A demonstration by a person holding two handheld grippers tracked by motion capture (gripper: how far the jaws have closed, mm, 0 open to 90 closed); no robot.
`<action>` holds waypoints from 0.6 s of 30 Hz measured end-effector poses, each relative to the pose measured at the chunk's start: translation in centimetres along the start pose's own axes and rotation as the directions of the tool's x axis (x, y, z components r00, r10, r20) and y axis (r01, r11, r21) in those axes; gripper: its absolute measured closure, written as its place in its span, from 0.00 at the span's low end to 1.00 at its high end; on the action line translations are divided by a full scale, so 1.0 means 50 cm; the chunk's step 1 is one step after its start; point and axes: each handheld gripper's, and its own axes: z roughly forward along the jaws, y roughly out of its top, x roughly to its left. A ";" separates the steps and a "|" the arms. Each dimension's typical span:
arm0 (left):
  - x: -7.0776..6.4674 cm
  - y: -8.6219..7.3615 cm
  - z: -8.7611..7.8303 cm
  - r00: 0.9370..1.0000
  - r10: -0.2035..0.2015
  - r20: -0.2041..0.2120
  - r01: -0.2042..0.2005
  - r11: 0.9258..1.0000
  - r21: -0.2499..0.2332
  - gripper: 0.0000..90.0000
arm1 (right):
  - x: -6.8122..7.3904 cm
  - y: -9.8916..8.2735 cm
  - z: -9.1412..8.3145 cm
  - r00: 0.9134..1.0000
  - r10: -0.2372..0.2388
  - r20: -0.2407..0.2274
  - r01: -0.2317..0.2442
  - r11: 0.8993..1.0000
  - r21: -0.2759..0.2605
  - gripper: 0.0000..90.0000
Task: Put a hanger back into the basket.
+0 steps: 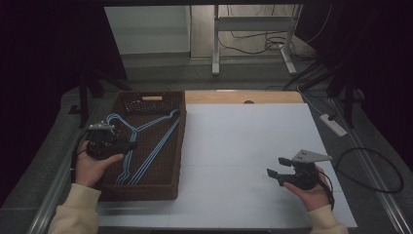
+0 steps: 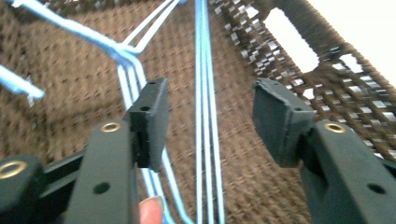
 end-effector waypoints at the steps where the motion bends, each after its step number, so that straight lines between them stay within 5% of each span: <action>1: 0.000 0.000 0.000 1.000 0.000 0.000 0.000 1.000 0.000 0.47 | 0.000 0.000 0.000 1.000 0.000 0.000 0.000 1.000 0.000 0.36; 6: -0.019 -0.013 -0.025 0.998 0.036 0.043 -0.032 0.995 -0.092 0.42 | 0.001 0.000 0.000 1.000 0.000 -0.002 0.000 1.000 -0.001 0.36; 18: -0.089 -0.039 -0.041 0.987 0.129 0.098 -0.110 0.977 -0.183 0.39 | 0.002 0.001 0.005 1.000 -0.015 -0.008 0.015 1.000 0.011 0.36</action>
